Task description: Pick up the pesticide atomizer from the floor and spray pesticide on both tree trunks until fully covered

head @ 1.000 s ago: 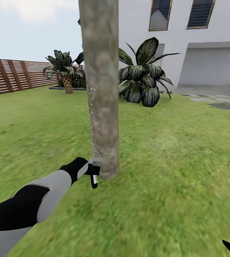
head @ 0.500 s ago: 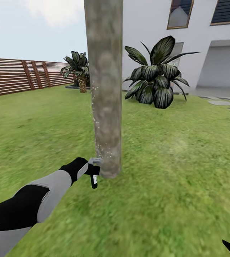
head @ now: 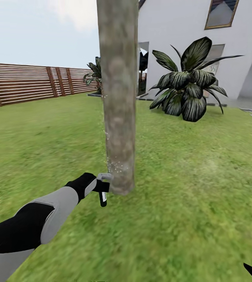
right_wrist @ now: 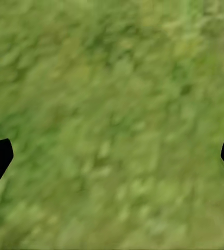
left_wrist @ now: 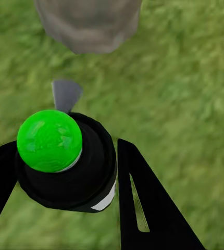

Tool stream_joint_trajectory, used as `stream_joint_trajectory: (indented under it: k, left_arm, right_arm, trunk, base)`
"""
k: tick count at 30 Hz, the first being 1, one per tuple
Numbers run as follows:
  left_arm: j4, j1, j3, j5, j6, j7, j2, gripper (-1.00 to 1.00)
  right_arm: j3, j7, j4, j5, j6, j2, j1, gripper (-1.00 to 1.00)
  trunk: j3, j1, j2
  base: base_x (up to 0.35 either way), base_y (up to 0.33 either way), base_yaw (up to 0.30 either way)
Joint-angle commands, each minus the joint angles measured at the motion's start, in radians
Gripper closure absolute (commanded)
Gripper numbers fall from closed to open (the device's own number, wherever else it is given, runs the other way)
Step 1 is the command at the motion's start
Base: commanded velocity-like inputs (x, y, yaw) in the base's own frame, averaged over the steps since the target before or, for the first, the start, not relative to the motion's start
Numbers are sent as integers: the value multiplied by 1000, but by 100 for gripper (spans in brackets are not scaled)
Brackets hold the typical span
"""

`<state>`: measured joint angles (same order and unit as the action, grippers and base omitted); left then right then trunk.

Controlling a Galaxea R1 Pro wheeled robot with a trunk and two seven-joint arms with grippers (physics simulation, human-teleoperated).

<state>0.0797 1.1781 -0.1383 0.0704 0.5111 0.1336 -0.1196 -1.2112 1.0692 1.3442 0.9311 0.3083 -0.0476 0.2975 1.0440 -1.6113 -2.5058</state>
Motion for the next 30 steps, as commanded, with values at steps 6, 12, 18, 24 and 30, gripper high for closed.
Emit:
stream_joint_trajectory:
  k: [6,12,18,24,30]
  left_arm:
    - [26,1,-1,-1,6,-1,0,100]
    - [350,2,-42,-27,281,-4,4,100]
    - [457,11,-82,-186,450,-3,6,100]
    - [458,98,-83,-196,478,-2,6,100]
    - [452,219,-83,-193,481,-2,6,100]
  right_arm:
    - [-1,-2,0,0,0,0,0,-100]
    - [-1,-3,0,0,0,-6,0,-100]
    - [-2,-3,0,-1,0,-8,0,-100]
    - [-2,-3,0,-1,0,-8,0,-100]
    - [-2,-3,0,-1,0,-8,0,-100]
  trunk:
    - [0,0,0]
    - [0,0,0]
    - [0,0,0]
    - [0,0,0]
    - [0,0,0]
  base:
    - [0,-341,74]
    - [0,-82,2]
    - [0,-1,0]
    - [0,0,0]
    - [0,0,0]
